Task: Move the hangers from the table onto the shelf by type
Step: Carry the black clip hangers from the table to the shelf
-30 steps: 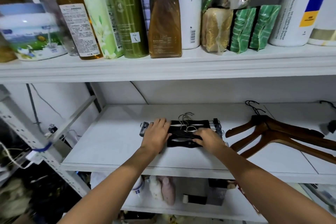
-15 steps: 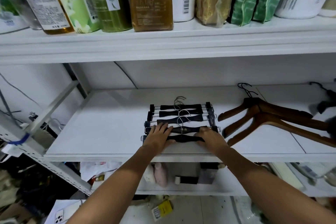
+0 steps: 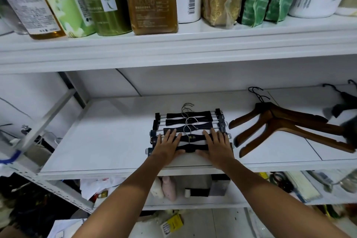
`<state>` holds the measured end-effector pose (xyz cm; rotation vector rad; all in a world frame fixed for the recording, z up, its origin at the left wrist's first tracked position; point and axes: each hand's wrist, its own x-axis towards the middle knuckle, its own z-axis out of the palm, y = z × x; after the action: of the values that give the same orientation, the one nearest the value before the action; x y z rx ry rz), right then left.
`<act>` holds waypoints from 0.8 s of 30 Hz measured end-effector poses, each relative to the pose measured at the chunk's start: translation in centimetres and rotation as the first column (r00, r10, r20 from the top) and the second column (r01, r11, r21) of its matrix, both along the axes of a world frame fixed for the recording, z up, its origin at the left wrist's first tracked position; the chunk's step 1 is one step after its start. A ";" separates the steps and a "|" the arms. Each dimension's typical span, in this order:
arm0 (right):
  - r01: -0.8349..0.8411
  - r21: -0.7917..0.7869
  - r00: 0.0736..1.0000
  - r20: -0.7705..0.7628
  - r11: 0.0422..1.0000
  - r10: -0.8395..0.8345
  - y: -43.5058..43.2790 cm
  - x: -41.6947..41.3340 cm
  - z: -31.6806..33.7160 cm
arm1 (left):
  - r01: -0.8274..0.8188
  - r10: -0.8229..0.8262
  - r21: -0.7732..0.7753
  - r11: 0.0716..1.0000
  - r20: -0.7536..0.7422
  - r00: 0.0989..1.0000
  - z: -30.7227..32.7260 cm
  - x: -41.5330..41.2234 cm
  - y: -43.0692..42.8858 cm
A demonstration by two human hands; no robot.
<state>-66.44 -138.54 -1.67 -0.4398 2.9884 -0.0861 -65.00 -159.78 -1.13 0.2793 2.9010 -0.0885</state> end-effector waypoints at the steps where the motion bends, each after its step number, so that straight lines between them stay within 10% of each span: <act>1: 0.007 0.009 1.000 0.011 1.000 -0.007 -0.2 -0.3 0.0 | 0.002 -0.002 -0.008 1.000 0.008 1.000 0.1 -0.3 -0.1; 24: 0.007 0.011 0.995 0.098 1.000 -0.008 -1.2 -6.6 0.4 | 0.020 -0.017 -0.031 0.999 0.115 0.993 1.8 -7.2 -0.9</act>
<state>-73.09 -139.76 -1.22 -0.4108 2.8927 -0.0899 -72.20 -160.63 0.62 0.2955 2.7809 -0.1180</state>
